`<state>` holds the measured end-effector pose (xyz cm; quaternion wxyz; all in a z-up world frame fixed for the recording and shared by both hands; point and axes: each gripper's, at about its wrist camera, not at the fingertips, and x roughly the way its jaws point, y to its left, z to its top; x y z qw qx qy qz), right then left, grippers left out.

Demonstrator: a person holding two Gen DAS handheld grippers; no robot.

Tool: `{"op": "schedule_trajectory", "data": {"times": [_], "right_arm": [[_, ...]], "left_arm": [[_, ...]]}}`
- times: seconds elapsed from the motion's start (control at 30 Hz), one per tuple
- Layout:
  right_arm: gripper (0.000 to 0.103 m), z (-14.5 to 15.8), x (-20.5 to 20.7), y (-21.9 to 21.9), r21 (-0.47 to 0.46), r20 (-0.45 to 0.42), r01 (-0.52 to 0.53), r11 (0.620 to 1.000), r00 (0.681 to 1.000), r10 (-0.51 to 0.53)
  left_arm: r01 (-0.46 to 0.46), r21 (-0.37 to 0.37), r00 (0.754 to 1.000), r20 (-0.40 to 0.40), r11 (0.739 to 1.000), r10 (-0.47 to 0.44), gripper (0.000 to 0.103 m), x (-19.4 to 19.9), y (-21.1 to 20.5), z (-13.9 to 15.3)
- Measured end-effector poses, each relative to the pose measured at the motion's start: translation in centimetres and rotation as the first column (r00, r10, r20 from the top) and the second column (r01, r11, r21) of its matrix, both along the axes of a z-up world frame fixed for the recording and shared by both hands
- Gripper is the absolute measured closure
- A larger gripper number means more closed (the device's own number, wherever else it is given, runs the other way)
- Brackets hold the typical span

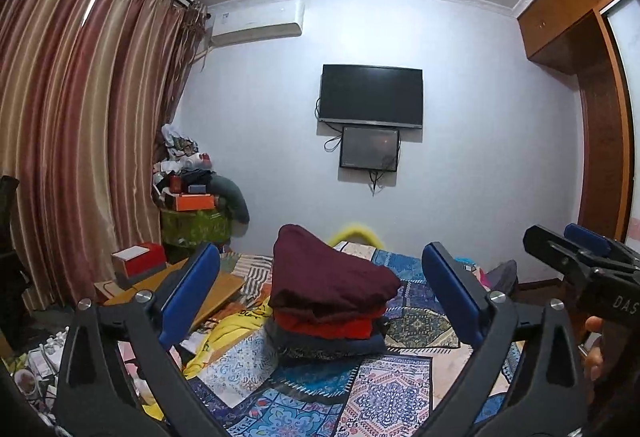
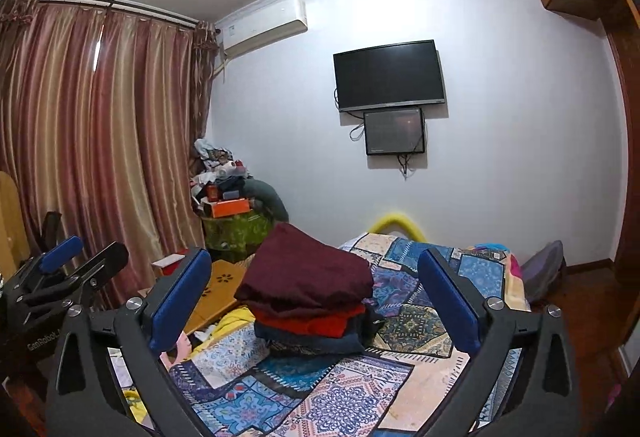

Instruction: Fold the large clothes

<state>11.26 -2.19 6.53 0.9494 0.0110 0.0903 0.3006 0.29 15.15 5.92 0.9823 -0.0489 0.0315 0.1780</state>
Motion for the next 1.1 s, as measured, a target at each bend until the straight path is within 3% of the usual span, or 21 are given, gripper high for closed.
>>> {"op": "schedule_trajectory", "data": {"times": [1.1], "right_arm": [[0.000,-0.4,-0.5,0.0,-0.040,-0.037,0.016,0.999,0.999,-0.017]], "left_arm": [[0.018,-0.006,0.999,-0.051,1.000,-0.018,0.001,1.4,-0.3,-1.2]]}}
